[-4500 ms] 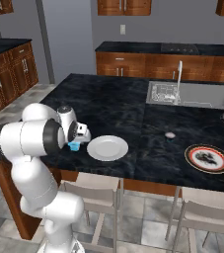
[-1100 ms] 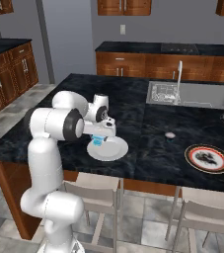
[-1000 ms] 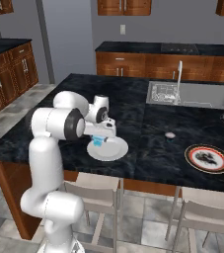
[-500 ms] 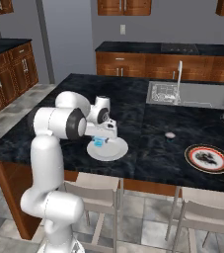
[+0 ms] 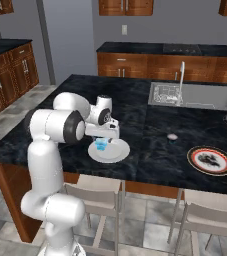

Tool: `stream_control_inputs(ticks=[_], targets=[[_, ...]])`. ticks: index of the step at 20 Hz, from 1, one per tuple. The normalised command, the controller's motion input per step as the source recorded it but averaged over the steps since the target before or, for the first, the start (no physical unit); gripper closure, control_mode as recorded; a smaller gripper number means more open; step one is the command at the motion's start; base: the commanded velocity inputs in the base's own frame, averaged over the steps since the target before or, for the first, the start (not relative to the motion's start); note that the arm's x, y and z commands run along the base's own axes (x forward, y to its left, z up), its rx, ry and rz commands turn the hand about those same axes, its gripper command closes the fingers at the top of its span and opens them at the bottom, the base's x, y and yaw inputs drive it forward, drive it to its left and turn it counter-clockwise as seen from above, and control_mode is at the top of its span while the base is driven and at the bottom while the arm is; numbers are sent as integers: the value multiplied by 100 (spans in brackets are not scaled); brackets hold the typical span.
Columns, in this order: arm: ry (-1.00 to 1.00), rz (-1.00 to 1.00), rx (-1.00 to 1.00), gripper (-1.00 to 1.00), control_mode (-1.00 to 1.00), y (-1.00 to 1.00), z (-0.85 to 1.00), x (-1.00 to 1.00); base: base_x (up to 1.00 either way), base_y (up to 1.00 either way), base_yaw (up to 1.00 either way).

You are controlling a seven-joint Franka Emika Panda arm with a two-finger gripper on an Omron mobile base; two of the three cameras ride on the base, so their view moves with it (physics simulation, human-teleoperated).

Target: Place two yogurt containers on each plate.

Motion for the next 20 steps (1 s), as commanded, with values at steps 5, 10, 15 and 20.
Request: stream_control_inputs(ticks=[5,10,15,20], targets=[[-23,0,0,-100,-100,0,15,-25,0,0,0],[-39,0,-9,-100,-100,37,36,-2,0,0,0],[-11,0,-11,-100,-100,62,40,7,0,0,0],[17,0,-1,-100,-100,74,26,8,0,0,0]])
